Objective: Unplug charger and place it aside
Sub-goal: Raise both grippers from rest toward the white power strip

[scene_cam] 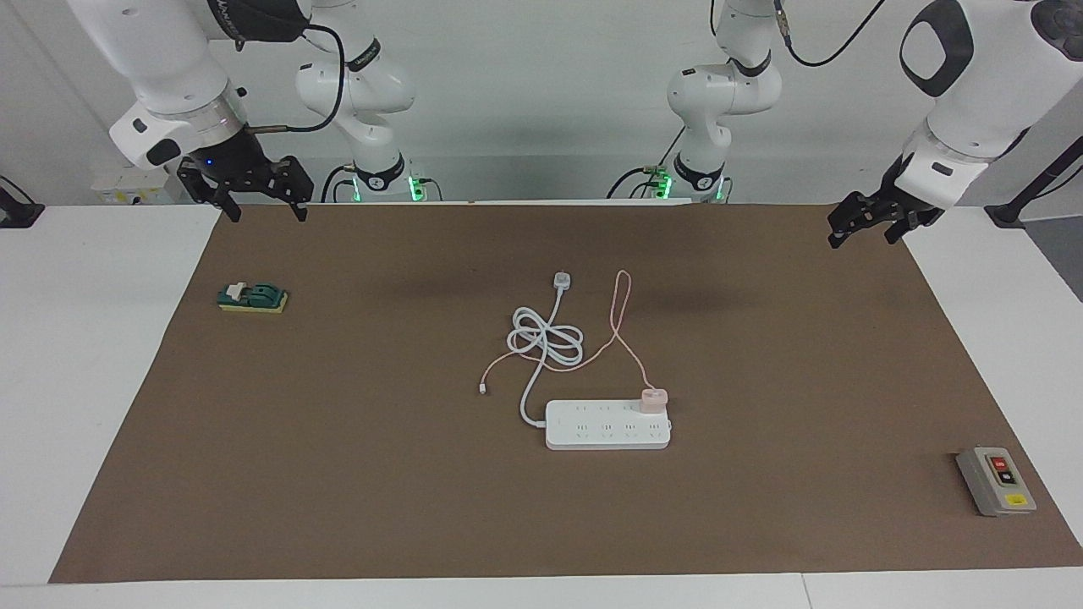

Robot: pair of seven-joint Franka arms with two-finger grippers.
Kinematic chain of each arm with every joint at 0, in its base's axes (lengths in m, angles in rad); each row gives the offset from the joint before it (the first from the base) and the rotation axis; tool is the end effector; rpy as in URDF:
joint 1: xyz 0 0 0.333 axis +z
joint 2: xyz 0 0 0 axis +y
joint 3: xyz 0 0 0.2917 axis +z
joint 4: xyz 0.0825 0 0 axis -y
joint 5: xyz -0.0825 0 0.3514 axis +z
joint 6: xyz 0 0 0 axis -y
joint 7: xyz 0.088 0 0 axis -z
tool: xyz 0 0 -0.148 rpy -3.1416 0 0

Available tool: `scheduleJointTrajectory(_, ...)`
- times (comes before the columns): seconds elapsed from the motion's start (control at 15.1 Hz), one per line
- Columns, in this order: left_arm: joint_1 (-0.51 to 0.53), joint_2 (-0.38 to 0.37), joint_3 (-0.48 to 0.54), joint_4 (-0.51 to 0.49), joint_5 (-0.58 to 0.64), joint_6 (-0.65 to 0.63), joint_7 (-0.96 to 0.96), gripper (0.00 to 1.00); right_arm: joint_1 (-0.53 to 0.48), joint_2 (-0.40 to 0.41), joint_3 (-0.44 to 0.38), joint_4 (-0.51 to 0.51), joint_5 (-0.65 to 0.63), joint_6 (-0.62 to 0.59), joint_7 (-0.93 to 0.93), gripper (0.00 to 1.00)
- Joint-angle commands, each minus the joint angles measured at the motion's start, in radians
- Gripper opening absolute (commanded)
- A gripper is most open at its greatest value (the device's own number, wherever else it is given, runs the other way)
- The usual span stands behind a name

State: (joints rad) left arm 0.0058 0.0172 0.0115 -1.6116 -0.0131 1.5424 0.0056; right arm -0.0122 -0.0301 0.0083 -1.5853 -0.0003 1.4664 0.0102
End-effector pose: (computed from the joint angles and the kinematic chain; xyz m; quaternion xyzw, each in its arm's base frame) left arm 0.5180 0.0070 0.5302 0.9990 0.0059 -0.0431 0.0069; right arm 0.4983 -0.0019 0.5598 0.9990 -0.0071 -0.0444 0.0004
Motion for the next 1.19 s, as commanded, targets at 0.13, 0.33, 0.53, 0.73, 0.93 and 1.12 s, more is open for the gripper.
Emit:
scheduleJointTrajectory(0.13,0.0,0.018,0.002,0.032,-0.002,-0.025,0.002,1.0,-0.017,-0.028,0.015,-0.035,-0.018,0.022,-0.018,1.0)
scheduleJointTrajectory(0.33,-0.004,0.035,0.001,0.045,0.002,-0.022,-0.003,1.0,-0.02,-0.028,0.013,-0.03,-0.018,0.016,-0.021,1.0)
scheduleJointTrajectory(0.53,-0.018,0.088,-0.001,0.102,-0.004,-0.03,-0.155,1.0,-0.019,-0.028,0.013,-0.03,-0.018,-0.003,-0.021,1.0)
scheduleJointTrajectory(0.73,-0.044,0.106,-0.007,0.122,-0.008,-0.022,-0.333,1.0,-0.049,-0.03,0.004,-0.031,-0.015,-0.012,-0.036,1.0)
scheduleJointTrajectory(0.93,-0.084,0.142,-0.008,0.154,-0.01,-0.018,-0.533,1.0,-0.051,-0.03,0.006,-0.03,-0.015,-0.02,-0.033,1.0)
scheduleJointTrajectory(1.12,-0.136,0.19,-0.007,0.182,-0.01,-0.015,-0.654,1.0,-0.054,-0.037,0.007,-0.024,-0.015,-0.02,-0.041,1.0)
